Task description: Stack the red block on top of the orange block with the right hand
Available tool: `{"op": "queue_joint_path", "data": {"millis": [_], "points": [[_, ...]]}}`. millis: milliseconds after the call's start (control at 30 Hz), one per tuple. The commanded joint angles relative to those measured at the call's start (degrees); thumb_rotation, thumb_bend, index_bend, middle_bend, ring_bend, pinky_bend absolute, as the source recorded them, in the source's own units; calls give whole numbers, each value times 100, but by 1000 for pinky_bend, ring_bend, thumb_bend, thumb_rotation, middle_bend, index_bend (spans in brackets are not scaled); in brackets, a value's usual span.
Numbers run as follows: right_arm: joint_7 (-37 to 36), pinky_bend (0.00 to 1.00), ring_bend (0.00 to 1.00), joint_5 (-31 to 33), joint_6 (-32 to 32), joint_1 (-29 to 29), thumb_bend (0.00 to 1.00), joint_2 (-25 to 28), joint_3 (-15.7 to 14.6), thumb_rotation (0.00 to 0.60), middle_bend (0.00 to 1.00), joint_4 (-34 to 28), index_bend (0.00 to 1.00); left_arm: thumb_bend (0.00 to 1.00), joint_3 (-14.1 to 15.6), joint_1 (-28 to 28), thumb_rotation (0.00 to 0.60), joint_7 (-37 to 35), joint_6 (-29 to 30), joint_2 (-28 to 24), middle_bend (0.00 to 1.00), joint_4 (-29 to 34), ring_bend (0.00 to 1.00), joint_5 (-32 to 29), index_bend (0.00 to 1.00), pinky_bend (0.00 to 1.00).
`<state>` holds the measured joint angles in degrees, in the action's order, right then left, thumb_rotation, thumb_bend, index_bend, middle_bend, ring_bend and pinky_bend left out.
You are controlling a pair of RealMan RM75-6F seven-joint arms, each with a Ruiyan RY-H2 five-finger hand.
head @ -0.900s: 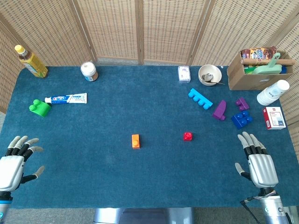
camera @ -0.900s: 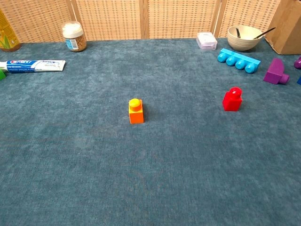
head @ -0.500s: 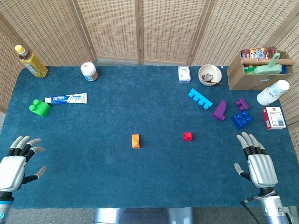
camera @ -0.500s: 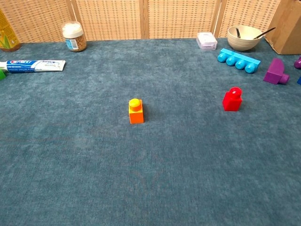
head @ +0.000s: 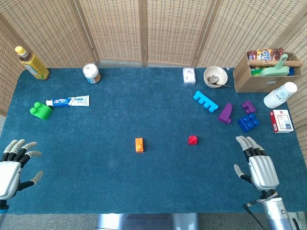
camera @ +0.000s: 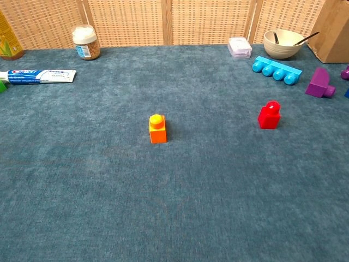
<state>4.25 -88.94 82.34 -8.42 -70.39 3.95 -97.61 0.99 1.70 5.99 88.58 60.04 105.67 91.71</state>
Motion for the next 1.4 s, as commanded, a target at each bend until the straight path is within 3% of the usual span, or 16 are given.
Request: {"op": "queue_joint_path", "data": {"millis": [33,167,267,733,1400], "points": [[-12,249,157,33,-245,-200,353,-59,92,600,192,-26,172,305,4,-10,600,31,21,-22,228,27,117,25,355,80],[54,259,169,117,-552,-471,383,-164,224,598,203,-61,297,304,17,-25,600,68,46,-30,229,59,117,71,355,81],[82,266,174,257,-882,-733,385,-287,347,600,208,-77,332,304,24,-25,600,74,32,-34,230,61,116,75,355,80],[469,269,174,1528,-2302,-1822,346,-660,885,598,207,40,324,304,-15,16,600,-9,-46,-54,231,-1,118,11,355,81],[1099,269,174,2639,-2975,-2581,327,-1071,862,600,205,489,238,305,-52,55,600,-31,-48,-140,229,73,118,46,352,80]]}}
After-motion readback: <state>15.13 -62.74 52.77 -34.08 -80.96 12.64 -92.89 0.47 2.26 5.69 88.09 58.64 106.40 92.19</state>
